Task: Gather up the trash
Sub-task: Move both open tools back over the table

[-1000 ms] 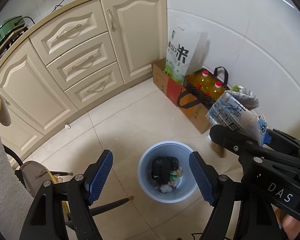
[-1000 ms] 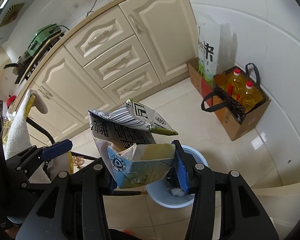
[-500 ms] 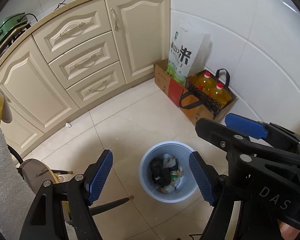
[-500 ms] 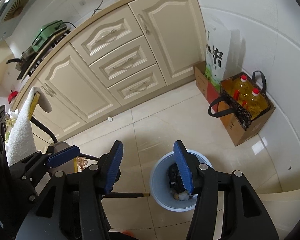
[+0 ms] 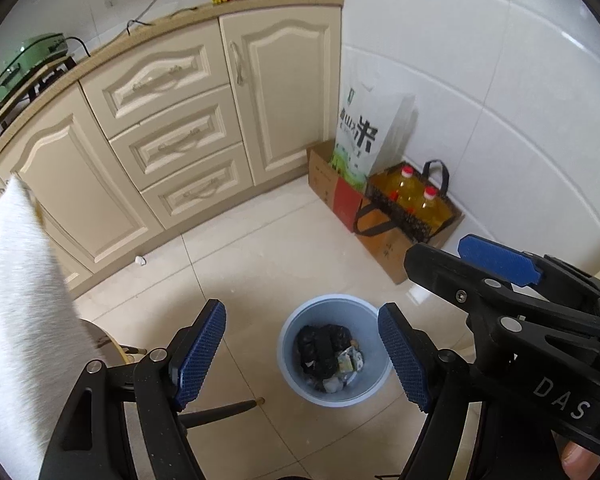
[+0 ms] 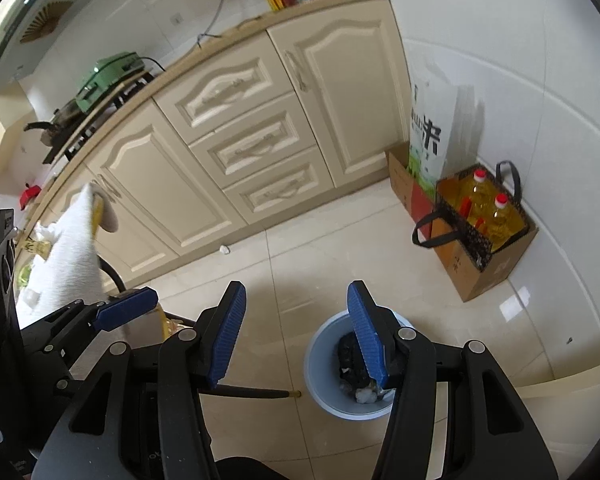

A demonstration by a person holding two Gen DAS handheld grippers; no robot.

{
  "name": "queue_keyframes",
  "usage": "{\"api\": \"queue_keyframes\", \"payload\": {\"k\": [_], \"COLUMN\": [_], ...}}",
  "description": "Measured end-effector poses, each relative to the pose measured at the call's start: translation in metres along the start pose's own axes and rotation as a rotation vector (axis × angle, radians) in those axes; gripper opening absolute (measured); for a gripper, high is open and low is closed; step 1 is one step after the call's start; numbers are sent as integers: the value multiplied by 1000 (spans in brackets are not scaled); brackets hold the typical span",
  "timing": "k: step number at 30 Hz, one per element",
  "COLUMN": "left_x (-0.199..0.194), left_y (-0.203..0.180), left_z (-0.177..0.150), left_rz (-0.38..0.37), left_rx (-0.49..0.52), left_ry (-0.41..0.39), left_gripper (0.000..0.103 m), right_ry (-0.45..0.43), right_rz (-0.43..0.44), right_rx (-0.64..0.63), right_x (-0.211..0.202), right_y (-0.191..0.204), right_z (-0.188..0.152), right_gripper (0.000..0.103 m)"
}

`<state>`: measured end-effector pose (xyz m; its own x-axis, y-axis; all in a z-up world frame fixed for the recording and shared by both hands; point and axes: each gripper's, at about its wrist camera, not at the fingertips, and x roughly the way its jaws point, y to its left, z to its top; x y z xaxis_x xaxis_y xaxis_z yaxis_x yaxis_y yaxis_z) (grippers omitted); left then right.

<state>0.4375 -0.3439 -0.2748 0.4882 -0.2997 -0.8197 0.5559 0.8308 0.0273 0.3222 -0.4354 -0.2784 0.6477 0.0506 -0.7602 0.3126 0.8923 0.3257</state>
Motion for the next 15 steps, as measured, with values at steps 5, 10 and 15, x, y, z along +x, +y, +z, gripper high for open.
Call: {"api": "queue_keyframes", "payload": {"k": [5,10,15], "left_x": [-52,-119,-188], "left_y": [10,34,72], "left_z": [-13,-38,-78], "left_rz": [2,44,104], "left_rx": [-20,-58,-100], "left_ry": [-72,-155,-248], "left_gripper": [75,78,82], "right_ry": [-58,-132,-220], "right_rz": [15,42,86], "right_rx": [-41,-103,-183], "right_x": [-35,-72,-104], "right_y": [29,73,134], "right_z": [3,7,9], "right_gripper": [60,65,78]}}
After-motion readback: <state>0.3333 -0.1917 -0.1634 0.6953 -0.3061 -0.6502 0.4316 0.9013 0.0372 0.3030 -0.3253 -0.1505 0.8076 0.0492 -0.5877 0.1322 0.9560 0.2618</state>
